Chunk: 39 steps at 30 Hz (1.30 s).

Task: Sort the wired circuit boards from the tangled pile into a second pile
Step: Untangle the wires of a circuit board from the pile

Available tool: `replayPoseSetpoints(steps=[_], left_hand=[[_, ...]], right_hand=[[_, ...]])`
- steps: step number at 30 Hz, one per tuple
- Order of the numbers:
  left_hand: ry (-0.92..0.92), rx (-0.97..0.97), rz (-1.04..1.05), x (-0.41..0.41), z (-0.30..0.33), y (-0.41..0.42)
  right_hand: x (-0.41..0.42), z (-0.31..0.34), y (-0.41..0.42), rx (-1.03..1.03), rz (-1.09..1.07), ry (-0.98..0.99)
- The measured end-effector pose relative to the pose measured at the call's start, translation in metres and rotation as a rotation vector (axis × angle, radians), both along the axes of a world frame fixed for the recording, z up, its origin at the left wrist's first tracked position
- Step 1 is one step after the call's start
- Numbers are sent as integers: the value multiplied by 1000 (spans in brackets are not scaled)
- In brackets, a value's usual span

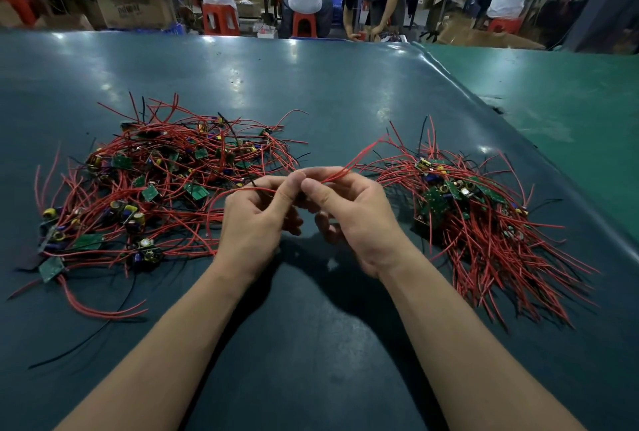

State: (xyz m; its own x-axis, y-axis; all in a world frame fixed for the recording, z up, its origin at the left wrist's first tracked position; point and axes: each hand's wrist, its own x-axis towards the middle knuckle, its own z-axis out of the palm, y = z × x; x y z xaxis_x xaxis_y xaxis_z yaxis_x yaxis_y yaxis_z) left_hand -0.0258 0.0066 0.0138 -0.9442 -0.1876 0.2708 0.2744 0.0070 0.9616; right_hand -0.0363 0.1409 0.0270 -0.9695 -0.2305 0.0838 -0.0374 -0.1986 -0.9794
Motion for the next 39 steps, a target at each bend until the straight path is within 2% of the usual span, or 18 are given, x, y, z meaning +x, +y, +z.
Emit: replayPoseSetpoints(steps=[3,5,9,15,19,24,30,33,37,39], left_hand=[[-63,192,-39,-3,2,2],[-83,239,-19,-4,2,2],[-73,210,23,-3,1,0],[-65,143,111,0,4,3],[-37,175,128,-2,4,1],[-13,260,101,-4,3,-1],[25,334,215,-9,3,-9],[-8,356,118,-8,2,-6],[-51,176,-91,-3,-2,4],[-63,217,-94,-3,-1,4]], right_hand=[[-1,1,-2,12,-99,157],[-1,0,-3,-11,-129,183],[0,-2,-3,49,-111,215],[0,-4,-7,205,-201,284],[1,-3,-11,121,-177,260],[2,-2,-10,110,-192,260],[-1,2,3,45,-280,240],[-1,2,1,14,-257,198],[-1,1,-1,-69,-208,153],[0,-1,-3,-35,-138,144]])
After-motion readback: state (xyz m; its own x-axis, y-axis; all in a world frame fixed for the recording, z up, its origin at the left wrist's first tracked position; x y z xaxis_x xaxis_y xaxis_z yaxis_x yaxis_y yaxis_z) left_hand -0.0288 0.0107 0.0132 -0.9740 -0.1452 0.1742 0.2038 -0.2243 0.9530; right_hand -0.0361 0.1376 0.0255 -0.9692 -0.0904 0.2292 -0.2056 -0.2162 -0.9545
